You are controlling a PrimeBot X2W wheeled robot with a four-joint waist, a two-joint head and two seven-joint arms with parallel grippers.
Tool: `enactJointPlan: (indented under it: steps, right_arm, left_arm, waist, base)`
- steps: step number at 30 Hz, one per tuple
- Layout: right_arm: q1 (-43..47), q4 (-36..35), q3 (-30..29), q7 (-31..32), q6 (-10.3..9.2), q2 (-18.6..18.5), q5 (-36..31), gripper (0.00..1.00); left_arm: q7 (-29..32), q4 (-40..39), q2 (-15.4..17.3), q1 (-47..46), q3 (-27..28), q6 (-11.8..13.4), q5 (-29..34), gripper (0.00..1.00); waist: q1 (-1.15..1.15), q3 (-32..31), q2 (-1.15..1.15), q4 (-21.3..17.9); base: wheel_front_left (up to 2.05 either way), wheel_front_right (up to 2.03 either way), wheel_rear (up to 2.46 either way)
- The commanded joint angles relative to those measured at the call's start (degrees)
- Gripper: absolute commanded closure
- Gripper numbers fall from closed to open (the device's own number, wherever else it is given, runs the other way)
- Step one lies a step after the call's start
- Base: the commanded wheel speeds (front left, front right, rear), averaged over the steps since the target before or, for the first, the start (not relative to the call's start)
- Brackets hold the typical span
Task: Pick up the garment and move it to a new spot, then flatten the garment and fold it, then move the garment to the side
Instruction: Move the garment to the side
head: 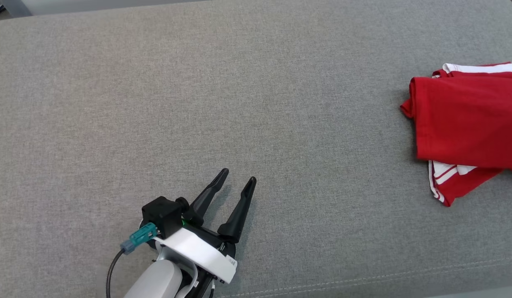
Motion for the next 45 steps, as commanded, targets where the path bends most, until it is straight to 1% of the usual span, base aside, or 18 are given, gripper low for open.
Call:
enactJointPlan:
  steps: [1, 3, 5, 6, 9, 10, 11, 13, 17, 24, 30, 36, 45]
  right_arm:
    - [1.6, -3.5, -3.2, -0.8, 0.08, -1.5, -3.5, 0.00]
    - [4.4, -8.2, -8.6, -0.8, 0.08, -0.6, -8.0, 0.00]
    - [8.2, -13.7, -14.4, -0.8, 0.08, 1.2, -12.5, 0.00]
    - [10.4, -16.7, -17.1, -0.8, 0.08, 2.4, -14.8, 0.00]
    - [17.3, -26.1, -22.0, -0.8, 0.08, 7.0, -21.6, 0.00]
    - [19.4, -28.8, -23.0, -0.8, 0.08, 8.4, -23.3, 0.00]
    - [19.4, -28.8, -23.0, -0.8, 0.08, 8.4, -23.3, 0.00]
    - [23.2, -33.4, -24.5, -0.8, 0.08, 11.0, -25.4, 0.00]
    - [29.3, -39.3, -25.4, -0.8, 0.08, 14.3, -26.9, 0.00]
    - [38.6, -43.8, -24.2, -0.8, 0.08, 18.3, -26.3, 0.00]
    - [45.6, -45.4, -23.5, -0.8, 0.08, 20.6, -26.6, 0.00]
    - [50.6, -47.2, -25.7, -0.8, 0.08, 22.6, -27.7, 0.00]
    - [55.4, -49.3, -27.2, -0.8, 0.08, 24.9, -30.0, 0.00]
  left_arm:
    - [-0.6, -1.6, 0.2, -2.3, 2.5, -0.4, 0.3, 0.00]
    - [-0.6, -1.4, 0.0, -2.0, 3.2, -0.4, 0.7, 0.00]
    - [-0.6, -1.4, -0.2, -1.5, 3.9, -0.4, 1.0, 0.00]
    - [-0.6, -1.3, -0.3, -1.3, 4.5, -0.4, 1.2, 0.00]
    - [-0.6, -1.2, -0.7, -0.1, 6.8, -0.4, 2.4, 0.00]
    - [-0.6, -1.1, -0.9, 0.3, 7.6, -0.4, 2.9, 0.00]
    - [-0.6, -1.1, -0.9, 0.3, 7.6, -0.4, 2.9, 0.00]
    - [-0.6, -1.1, -1.2, 1.1, 9.4, -0.4, 4.0, 0.00]
    - [-0.6, -1.1, -1.9, 2.9, 13.0, -0.4, 6.5, 0.00]
    - [-0.6, -0.8, -3.1, 6.6, 21.1, -0.4, 11.6, 0.00]
    - [-0.6, -0.4, -3.5, 10.0, 26.7, -0.2, 15.6, 0.00]
    - [-0.6, -1.1, -3.5, 12.1, 29.4, 1.0, 17.4, 0.00]
    - [-0.6, -2.0, -3.5, 14.9, 31.8, 2.6, 20.9, 0.00]
  waist:
    - [0.00, -0.4, 0.00, 0.2]
    - [0.00, -1.2, 0.00, 0.3]
    - [0.00, -2.0, 0.00, 0.5]
    - [0.00, -2.6, 0.00, 0.6]
    - [0.00, -4.1, 0.00, 1.1]
    - [0.00, -4.7, 0.00, 1.3]
    - [0.00, -4.7, 0.00, 1.3]
    - [0.00, -5.7, 0.00, 1.8]
    - [0.00, -7.8, 0.00, 3.2]
    - [0.00, -12.3, 0.00, 5.9]
    - [0.00, -16.0, 0.00, 7.8]
    - [0.00, -17.8, 0.00, 8.7]
    - [0.00, -19.7, 0.00, 8.3]
  base:
    - [0.00, 0.00, 0.00]
    - [0.00, 0.00, 0.00]
    - [0.00, 0.00, 0.00]
    - [0.00, 0.00, 0.00]
    - [0.00, 0.00, 0.00]
    - [0.00, 0.00, 0.00]
    - [0.00, 0.00, 0.00]
    - [0.00, 0.00, 0.00]
    - [0.00, 0.00, 0.00]
    - [0.00, 0.00, 0.00]
    - [0.00, 0.00, 0.00]
    - [0.00, 0.00, 0.00]
    - [0.00, 0.00, 0.00]
